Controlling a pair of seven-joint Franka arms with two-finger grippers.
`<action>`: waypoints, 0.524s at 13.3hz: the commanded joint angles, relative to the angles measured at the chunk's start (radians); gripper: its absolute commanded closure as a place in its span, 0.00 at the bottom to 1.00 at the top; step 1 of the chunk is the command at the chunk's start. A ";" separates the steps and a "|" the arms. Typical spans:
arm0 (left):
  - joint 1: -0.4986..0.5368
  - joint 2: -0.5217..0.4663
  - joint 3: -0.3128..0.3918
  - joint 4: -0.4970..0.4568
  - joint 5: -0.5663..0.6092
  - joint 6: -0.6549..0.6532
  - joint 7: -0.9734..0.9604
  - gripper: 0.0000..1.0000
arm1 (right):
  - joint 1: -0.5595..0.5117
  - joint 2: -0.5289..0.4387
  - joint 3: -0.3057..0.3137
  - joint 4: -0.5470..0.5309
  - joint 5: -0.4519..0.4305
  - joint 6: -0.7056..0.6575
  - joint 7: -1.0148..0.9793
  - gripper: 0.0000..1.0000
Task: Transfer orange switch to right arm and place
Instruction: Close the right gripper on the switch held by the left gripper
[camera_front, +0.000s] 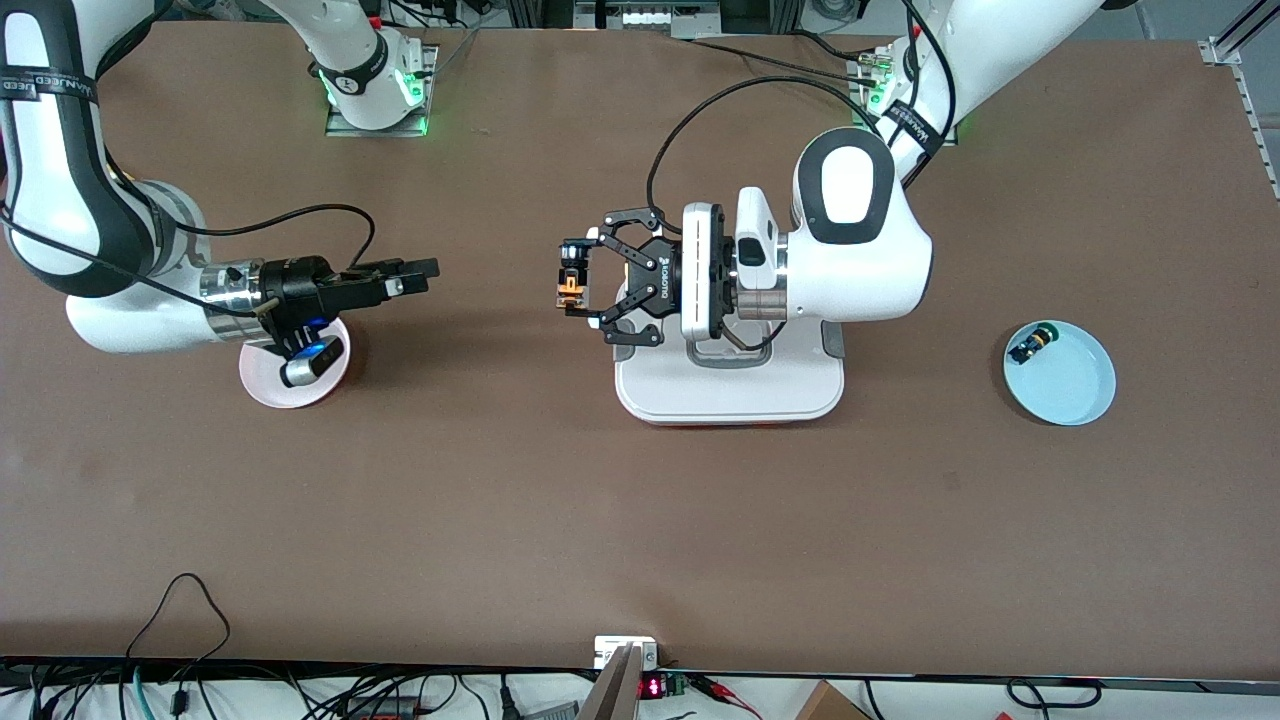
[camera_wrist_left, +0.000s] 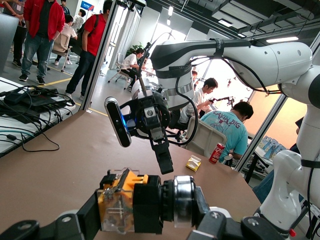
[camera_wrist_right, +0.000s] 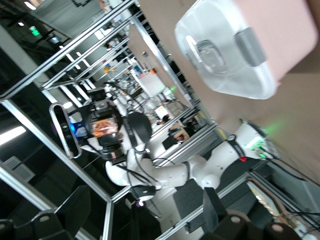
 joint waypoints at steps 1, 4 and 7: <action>-0.003 -0.001 -0.006 0.002 -0.030 0.011 0.034 0.94 | 0.049 -0.005 -0.001 -0.007 0.095 0.033 0.009 0.00; -0.004 -0.001 -0.006 0.004 -0.030 0.011 0.034 0.94 | 0.092 -0.006 -0.001 -0.007 0.149 0.085 0.010 0.00; -0.007 0.001 -0.006 0.002 -0.030 0.011 0.036 0.94 | 0.133 -0.003 -0.001 -0.002 0.180 0.125 0.009 0.00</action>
